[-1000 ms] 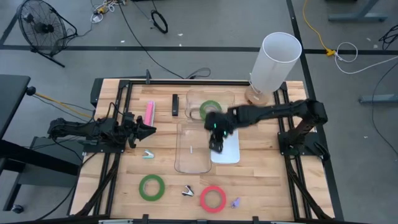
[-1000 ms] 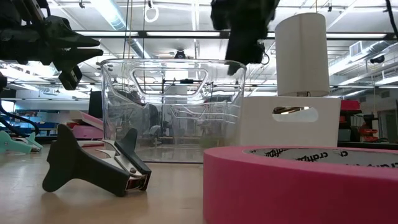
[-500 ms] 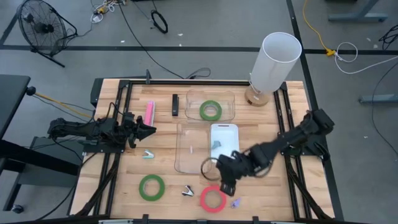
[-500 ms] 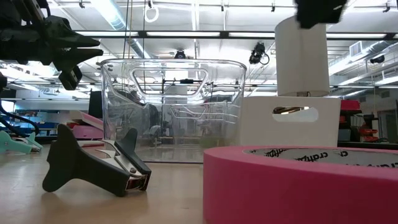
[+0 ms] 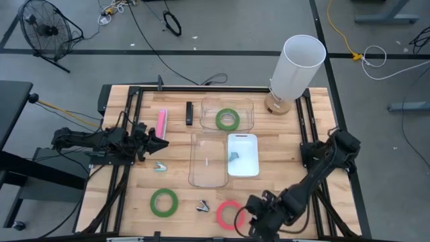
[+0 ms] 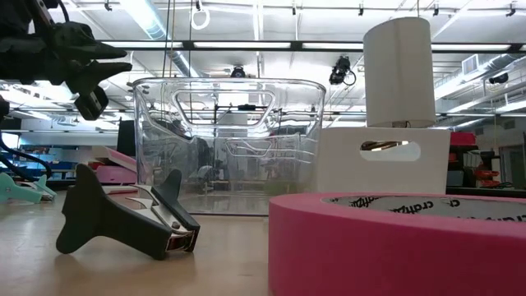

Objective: Pick and place Stapler, Stapler remover, tape
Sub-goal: Put the purple staple remover into the white bin

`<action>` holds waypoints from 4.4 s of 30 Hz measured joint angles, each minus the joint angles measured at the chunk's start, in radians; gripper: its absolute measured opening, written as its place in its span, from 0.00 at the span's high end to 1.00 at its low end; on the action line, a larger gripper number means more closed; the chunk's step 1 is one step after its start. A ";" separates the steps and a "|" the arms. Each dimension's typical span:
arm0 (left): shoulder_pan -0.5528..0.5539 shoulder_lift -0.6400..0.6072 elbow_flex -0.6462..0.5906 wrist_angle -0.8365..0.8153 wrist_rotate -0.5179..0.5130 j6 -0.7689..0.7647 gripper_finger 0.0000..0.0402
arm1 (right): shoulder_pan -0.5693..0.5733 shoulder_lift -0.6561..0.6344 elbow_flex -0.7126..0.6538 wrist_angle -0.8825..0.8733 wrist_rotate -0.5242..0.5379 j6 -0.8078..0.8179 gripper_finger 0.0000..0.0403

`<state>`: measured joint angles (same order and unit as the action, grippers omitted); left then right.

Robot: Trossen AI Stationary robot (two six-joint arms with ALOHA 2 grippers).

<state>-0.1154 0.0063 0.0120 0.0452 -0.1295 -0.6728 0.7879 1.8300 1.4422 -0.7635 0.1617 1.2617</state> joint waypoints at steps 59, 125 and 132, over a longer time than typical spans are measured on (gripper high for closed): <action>0.000 0.000 0.001 -0.014 0.042 -0.039 0.81 | 0.037 0.132 -0.076 0.058 -0.040 -0.222 0.37; 0.000 0.000 0.002 -0.020 0.047 -0.038 0.81 | -0.448 0.101 0.314 -0.615 0.119 -0.653 0.82; 0.000 0.000 0.002 -0.020 0.048 -0.019 0.81 | -0.552 0.082 0.314 -0.610 0.136 -0.684 0.82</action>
<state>-0.1158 0.0067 0.0135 0.0254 -0.0811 -0.6915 0.2358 1.9121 1.7557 -1.3731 0.2981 0.5775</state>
